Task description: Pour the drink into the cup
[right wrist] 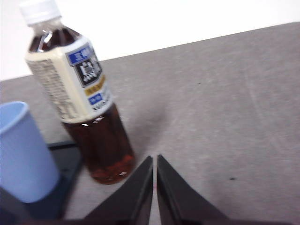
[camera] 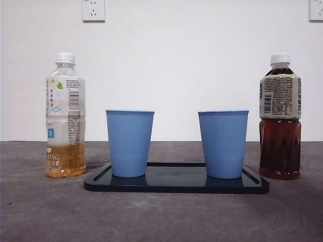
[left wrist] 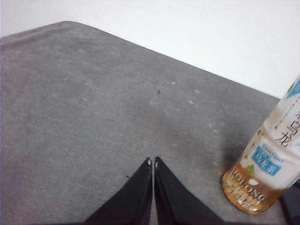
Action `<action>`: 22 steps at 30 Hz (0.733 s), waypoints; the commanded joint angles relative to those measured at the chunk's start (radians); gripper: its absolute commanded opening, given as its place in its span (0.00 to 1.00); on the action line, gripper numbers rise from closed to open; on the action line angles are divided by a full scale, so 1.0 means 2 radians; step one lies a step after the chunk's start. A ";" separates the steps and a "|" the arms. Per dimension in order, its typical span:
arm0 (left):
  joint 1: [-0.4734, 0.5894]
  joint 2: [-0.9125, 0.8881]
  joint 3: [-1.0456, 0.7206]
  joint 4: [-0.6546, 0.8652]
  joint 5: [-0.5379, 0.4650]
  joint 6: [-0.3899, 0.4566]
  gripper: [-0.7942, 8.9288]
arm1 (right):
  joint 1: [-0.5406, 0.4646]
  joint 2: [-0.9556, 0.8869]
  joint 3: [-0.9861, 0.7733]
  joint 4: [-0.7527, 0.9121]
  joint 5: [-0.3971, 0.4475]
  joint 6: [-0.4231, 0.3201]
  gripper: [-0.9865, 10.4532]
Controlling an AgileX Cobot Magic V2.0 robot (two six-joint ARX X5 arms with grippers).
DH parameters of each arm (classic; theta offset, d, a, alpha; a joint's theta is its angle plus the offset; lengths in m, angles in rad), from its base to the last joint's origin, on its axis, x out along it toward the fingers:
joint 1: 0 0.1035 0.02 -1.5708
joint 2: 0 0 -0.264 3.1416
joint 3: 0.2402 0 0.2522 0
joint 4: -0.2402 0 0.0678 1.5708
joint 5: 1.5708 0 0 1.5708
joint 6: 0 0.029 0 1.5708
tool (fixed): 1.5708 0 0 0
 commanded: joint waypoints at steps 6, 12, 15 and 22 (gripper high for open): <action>0.001 0.000 0.059 -0.008 0.012 -0.042 0.09 | 0.000 -0.001 0.033 0.018 -0.011 0.051 0.09; 0.001 0.023 0.141 -0.048 0.027 -0.039 0.09 | 0.000 0.006 0.102 0.007 -0.011 0.050 0.09; 0.001 0.049 0.184 -0.080 0.036 -0.021 0.09 | 0.000 0.023 0.145 -0.014 -0.012 0.042 0.09; 0.001 0.137 0.276 -0.171 0.138 0.061 0.09 | 0.000 0.098 0.244 -0.112 -0.062 -0.011 0.09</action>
